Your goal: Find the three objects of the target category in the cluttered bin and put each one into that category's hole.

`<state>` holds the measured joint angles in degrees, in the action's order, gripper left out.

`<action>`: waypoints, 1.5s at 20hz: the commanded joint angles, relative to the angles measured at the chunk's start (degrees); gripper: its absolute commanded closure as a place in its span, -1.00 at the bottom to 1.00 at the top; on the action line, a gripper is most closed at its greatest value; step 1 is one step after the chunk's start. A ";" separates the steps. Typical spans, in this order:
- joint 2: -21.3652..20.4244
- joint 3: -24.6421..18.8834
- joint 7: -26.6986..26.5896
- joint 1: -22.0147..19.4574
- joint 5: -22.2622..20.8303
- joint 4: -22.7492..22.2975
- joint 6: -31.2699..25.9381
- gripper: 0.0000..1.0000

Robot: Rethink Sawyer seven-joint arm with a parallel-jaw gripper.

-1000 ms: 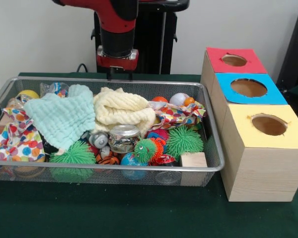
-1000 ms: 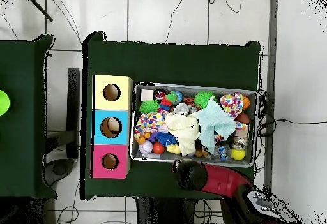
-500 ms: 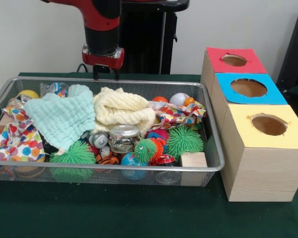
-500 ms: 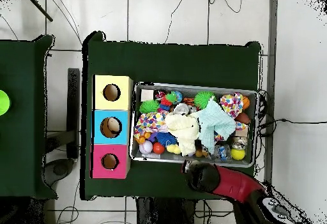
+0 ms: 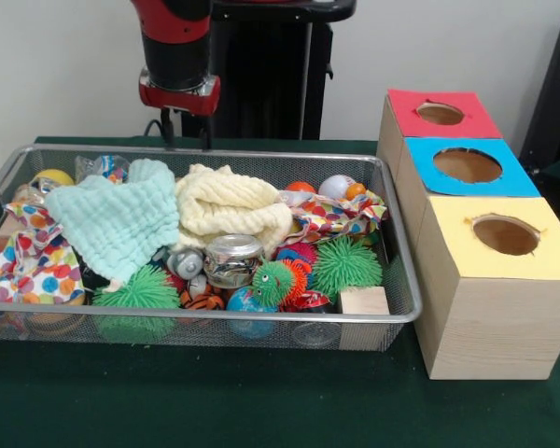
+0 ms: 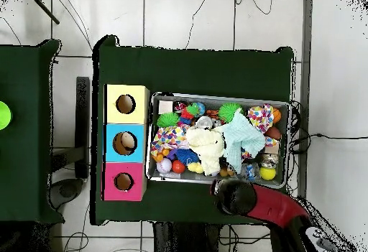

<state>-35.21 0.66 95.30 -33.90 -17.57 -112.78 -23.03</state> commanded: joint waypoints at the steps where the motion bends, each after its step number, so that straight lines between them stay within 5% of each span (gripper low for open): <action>1: -5.17 -7.17 -6.05 -1.72 -1.38 6.95 -7.97 -1.00; 19: 0.98 -12.57 -7.20 -8.06 -4.90 13.71 -6.54 -1.00; 30: 1.70 -10.79 -4.65 -6.48 -8.61 14.97 -6.18 -1.00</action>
<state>-35.76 -6.13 95.30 -41.05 -22.03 -103.32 -26.98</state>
